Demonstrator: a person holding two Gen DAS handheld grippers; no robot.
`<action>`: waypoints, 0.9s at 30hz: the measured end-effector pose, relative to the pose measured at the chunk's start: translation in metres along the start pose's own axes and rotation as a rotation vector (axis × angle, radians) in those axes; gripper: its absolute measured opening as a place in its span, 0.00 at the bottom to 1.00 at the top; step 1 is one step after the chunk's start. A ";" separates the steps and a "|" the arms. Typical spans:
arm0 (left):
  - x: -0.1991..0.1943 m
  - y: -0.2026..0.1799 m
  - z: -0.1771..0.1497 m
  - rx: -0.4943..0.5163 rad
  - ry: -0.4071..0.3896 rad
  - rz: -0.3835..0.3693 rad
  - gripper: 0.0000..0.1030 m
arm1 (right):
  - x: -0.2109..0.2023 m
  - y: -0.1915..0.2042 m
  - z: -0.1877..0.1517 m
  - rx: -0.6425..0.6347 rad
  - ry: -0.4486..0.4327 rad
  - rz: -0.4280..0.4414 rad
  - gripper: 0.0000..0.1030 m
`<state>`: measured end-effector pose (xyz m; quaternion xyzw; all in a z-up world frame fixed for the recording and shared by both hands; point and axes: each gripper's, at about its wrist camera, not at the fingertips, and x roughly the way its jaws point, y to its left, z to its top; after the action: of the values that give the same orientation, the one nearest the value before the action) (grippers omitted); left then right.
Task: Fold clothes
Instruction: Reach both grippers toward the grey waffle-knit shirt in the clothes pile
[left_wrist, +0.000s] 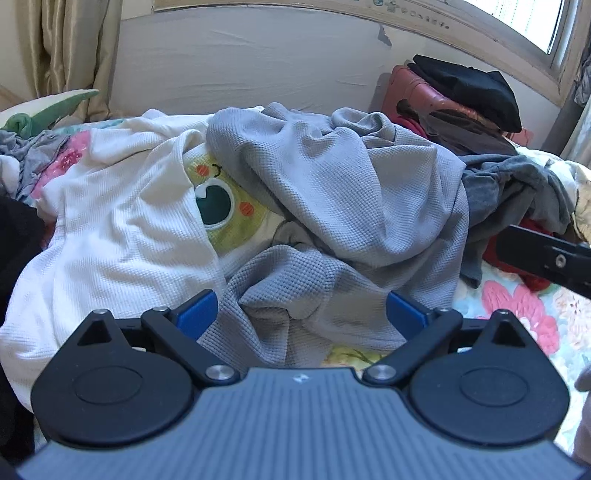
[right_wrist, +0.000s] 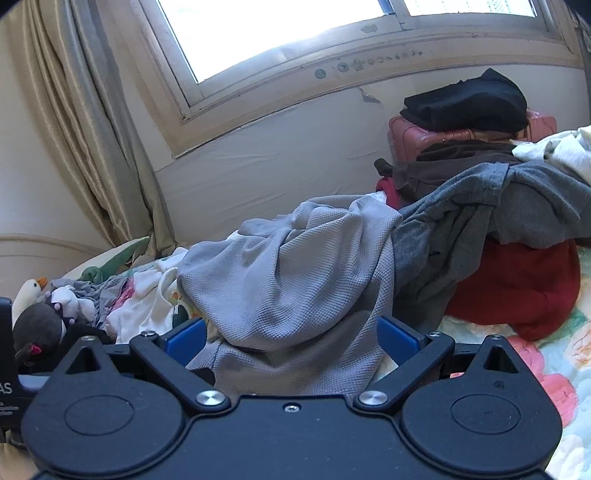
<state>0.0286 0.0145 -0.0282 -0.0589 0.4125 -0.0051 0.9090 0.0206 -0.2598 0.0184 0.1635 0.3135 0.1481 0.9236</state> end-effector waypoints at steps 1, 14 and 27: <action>-0.001 -0.001 0.000 0.015 -0.010 0.004 0.81 | 0.002 -0.001 0.000 0.002 0.000 0.001 0.97; 0.002 0.001 0.008 0.048 -0.053 -0.127 0.51 | 0.015 -0.017 -0.001 0.069 0.023 0.010 0.97; 0.055 0.004 0.029 0.063 0.004 -0.073 0.69 | 0.073 -0.083 -0.015 0.325 0.040 0.034 0.98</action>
<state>0.0864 0.0187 -0.0507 -0.0454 0.4116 -0.0513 0.9088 0.0806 -0.3044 -0.0640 0.3128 0.3489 0.1142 0.8760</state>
